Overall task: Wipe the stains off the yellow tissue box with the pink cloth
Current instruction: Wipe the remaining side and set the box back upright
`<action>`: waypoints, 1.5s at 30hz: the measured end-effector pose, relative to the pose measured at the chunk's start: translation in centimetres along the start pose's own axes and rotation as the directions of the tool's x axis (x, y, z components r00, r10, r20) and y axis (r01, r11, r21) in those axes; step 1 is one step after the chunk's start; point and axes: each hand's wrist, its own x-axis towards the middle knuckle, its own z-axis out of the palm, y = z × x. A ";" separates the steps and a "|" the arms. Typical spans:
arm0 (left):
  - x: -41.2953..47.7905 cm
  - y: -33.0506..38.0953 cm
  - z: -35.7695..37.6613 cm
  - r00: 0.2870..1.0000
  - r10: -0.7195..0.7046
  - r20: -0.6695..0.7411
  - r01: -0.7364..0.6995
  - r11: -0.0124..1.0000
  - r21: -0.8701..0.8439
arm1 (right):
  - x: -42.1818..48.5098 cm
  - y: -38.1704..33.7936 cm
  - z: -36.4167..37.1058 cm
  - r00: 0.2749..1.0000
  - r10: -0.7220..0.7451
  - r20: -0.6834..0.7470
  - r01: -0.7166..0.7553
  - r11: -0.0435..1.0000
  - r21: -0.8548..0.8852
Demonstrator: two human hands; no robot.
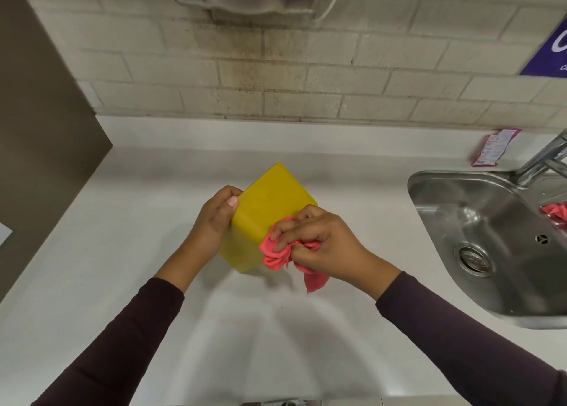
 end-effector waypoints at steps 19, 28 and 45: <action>-0.5 -0.2 -2.5 0.995 -0.002 0.101 0.004 1.000 -0.024 | 0.8 3.0 -4.6 0.766 0.636 -0.092 -0.080 0.236 0.968; -1.9 0.7 -1.8 0.996 0.064 0.056 -0.061 0.997 -0.043 | 4.1 2.9 -0.8 0.772 0.635 -0.003 -0.129 0.161 0.978; -3.8 0.8 1.5 0.991 0.130 0.029 -0.132 0.986 0.106 | -3.3 3.2 -2.6 0.781 0.609 -0.136 -0.387 0.644 0.660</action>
